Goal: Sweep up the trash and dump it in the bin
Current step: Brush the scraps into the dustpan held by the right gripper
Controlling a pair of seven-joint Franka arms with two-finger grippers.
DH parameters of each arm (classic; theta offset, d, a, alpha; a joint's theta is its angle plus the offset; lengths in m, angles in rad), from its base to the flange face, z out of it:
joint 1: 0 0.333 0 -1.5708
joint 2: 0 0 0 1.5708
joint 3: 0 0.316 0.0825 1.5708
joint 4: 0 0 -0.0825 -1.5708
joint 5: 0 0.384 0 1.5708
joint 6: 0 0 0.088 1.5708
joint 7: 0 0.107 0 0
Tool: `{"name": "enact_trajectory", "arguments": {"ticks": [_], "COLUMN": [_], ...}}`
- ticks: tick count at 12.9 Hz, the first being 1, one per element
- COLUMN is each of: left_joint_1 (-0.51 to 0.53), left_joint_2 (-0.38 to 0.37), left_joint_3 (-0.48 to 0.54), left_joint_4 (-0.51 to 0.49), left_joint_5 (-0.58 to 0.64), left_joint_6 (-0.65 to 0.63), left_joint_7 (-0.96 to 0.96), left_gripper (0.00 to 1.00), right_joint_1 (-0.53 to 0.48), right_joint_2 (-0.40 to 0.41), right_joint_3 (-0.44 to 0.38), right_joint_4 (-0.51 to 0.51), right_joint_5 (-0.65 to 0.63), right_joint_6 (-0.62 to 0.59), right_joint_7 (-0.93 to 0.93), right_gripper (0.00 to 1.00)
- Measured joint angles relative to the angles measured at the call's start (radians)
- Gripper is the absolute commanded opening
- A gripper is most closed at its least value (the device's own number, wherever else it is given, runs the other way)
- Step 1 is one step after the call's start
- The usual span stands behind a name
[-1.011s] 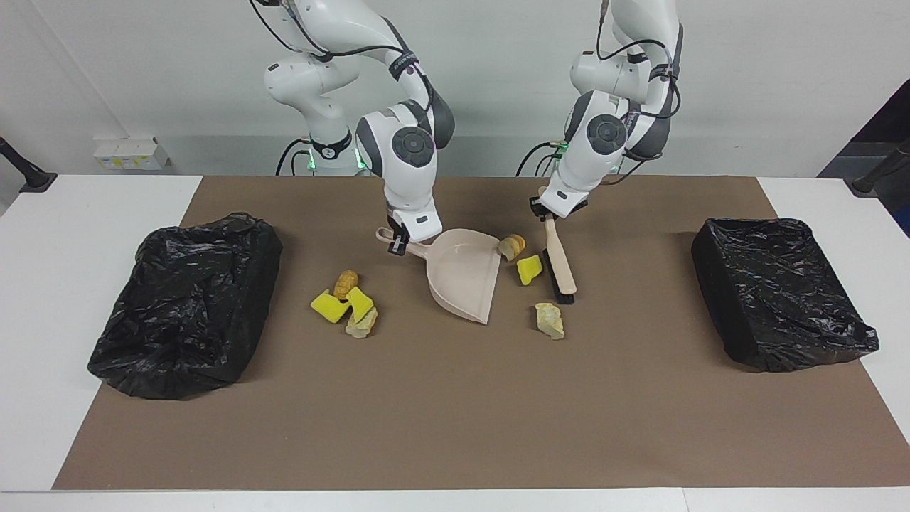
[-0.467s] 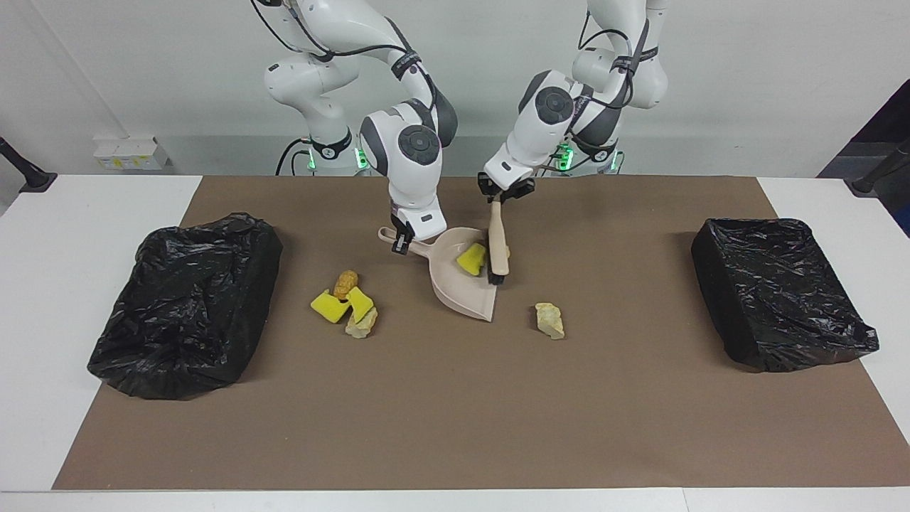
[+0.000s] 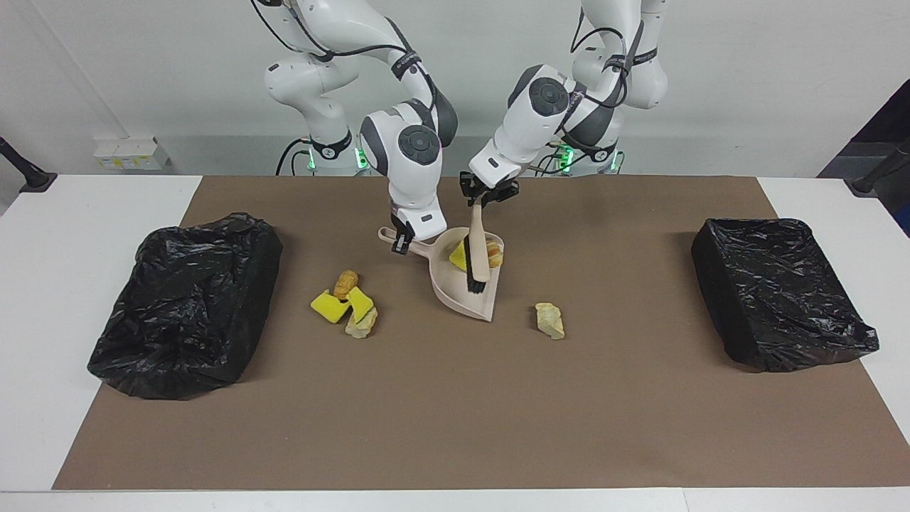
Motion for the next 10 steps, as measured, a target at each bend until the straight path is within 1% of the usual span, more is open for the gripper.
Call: {"name": "enact_trajectory", "arguments": {"ticks": [3, 6, 8, 10], "left_joint_1": [0.134, 0.263, 0.307, 0.321], "left_joint_2": [0.032, 0.100, 0.142, 0.171], "left_joint_3": [0.007, 0.010, 0.011, 0.009], "left_joint_4": [0.059, 0.145, 0.161, 0.152], "left_joint_5": [0.142, 0.253, 0.304, 0.319], "left_joint_6": [-0.072, -0.143, -0.156, -0.162], "left_joint_7": [0.057, 0.243, 0.364, 0.442], "left_gripper": [0.00, 0.00, 0.00, 0.00], "right_joint_1": [0.000, 0.000, 0.000, 0.000], "right_joint_2": [0.000, 0.000, 0.000, 0.000], "right_joint_3": [0.000, 0.000, 0.000, 0.000], "right_joint_4": [0.000, 0.000, 0.000, 0.000], "right_joint_5": [0.000, 0.000, 0.000, 0.000], "right_joint_6": [0.000, 0.000, 0.000, 0.000], "right_joint_7": [0.002, 0.002, 0.003, 0.003], "right_gripper": [0.00, 0.00, 0.00, 0.00]}}
